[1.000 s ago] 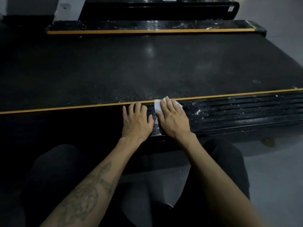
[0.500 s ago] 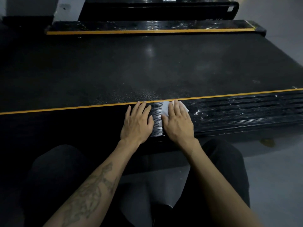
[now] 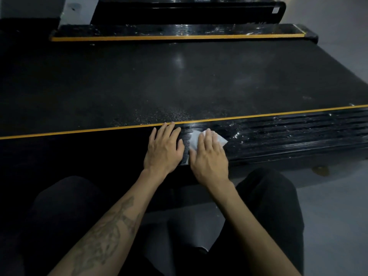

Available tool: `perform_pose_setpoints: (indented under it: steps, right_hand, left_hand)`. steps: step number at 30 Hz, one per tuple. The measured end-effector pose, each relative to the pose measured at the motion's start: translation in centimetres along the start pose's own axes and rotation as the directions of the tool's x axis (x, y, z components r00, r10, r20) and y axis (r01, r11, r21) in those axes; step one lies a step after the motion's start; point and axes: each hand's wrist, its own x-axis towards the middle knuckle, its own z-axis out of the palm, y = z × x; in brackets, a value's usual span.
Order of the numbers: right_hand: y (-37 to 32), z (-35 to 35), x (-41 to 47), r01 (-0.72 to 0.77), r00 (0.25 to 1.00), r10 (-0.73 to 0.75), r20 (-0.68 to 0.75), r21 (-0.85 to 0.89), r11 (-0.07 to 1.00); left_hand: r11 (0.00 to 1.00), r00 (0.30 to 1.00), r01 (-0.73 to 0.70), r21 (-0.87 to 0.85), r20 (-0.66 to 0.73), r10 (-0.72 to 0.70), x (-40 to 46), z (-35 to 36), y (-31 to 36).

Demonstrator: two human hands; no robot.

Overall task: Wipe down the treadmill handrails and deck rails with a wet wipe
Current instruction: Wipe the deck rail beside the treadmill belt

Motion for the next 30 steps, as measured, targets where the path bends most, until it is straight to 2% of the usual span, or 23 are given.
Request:
perform_pose_setpoints:
  steps: [4,6,10,14,16,22,27,30]
  right_hand:
    - [0.6,-0.7,1.1,0.121,0.993,-0.121,-0.003,0.009,0.993]
    - [1.5,-1.0,1.6,0.090,0.996,-0.090,-0.004,0.002,0.996]
    - [0.8,0.0,-1.0,-0.063,0.997,0.064,-0.042,0.016,0.998]
    - [0.0,0.6,-1.5,0.025,0.999,-0.022,-0.044,0.057,0.998]
    - [0.8,0.1,-0.4,0.080,0.996,-0.080,-0.030,0.021,0.997]
    - [0.9,0.5,-2.5,-0.041,0.995,0.047,-0.089,0.066,0.997]
    - [0.7,0.6,-1.3,0.075,0.995,-0.072,-0.068,0.037,0.997]
    - [1.8,0.2,-0.6,0.037,0.997,-0.036,-0.071,0.005,0.999]
  left_hand:
    - [1.000,1.000,-0.004,0.006,0.008,0.004,-0.1,0.0,-0.1]
    - [1.000,1.000,-0.009,0.003,0.004,0.009,0.0,-0.1,-0.1]
    - [1.000,1.000,-0.022,-0.004,-0.012,0.022,-0.1,0.1,-0.2]
    - [1.000,1.000,-0.022,-0.008,-0.020,0.022,-0.1,0.3,-0.3]
    - [1.000,1.000,-0.023,-0.009,-0.014,0.023,-0.1,0.3,-0.4]
    - [0.998,0.998,-0.065,-0.017,0.004,0.065,-0.1,0.0,-0.2]
    - [0.997,0.997,-0.078,-0.026,0.015,0.079,-0.1,0.1,-0.1]
    - [0.996,0.997,-0.076,-0.037,0.005,0.077,-0.2,-0.1,0.0]
